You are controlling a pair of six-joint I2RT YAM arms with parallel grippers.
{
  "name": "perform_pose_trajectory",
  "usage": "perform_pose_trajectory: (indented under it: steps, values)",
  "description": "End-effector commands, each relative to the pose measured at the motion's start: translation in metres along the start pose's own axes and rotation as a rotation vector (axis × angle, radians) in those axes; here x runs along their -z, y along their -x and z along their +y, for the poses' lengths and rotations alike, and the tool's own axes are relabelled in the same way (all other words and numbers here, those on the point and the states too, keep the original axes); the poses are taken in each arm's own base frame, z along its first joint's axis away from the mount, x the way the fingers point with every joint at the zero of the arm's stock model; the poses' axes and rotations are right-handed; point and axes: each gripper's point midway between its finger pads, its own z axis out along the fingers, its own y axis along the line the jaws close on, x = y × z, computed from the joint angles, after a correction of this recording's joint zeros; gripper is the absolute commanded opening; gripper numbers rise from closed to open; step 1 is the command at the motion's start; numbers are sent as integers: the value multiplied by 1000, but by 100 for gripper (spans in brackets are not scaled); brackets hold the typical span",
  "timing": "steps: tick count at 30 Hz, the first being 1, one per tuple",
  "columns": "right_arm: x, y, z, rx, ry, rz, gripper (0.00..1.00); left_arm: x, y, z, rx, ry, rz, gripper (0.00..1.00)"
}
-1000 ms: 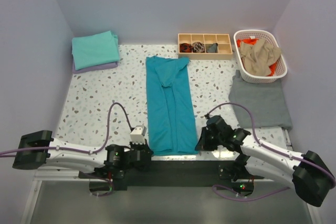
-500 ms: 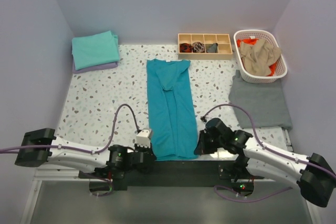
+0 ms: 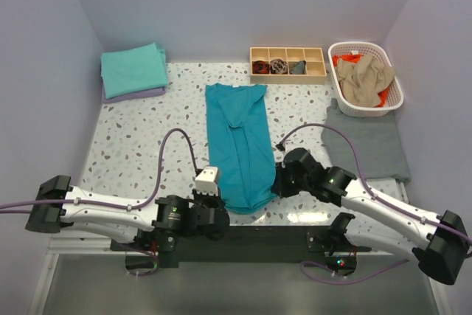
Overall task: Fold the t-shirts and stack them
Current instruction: Fold the tshirt
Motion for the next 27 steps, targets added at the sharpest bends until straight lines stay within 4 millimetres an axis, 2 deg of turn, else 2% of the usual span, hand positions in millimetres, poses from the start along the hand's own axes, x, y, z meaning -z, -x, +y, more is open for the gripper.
perform_pose_trajectory:
  steps: [1,5,7,8,9,13,14,15,22,27]
  values:
    - [2,32,3,108,-53,-56,0,6,37,13,-11,96,-144,0]
    - [-2,52,5,151,-94,-81,1,6,53,21,8,136,-186,1]
    - [-6,62,7,176,-110,-83,2,-1,62,27,-8,163,-196,1]
    - [-7,73,10,200,-122,-102,2,-12,72,30,-16,166,-195,2]
    - [-12,75,9,206,-136,-94,2,-17,78,22,12,140,-206,2]
    - [-20,94,11,231,-163,-112,3,-34,90,25,-5,156,-207,2]
    - [-20,102,12,236,-170,-126,3,-39,98,32,-14,182,-210,2]
    - [-22,104,10,238,-181,-126,3,-43,103,28,-4,170,-217,2]
    - [-31,136,-8,205,-227,-169,3,-77,110,33,-37,188,-152,3]
    - [-47,148,-18,190,-211,-142,3,-92,118,33,-40,194,-138,4]
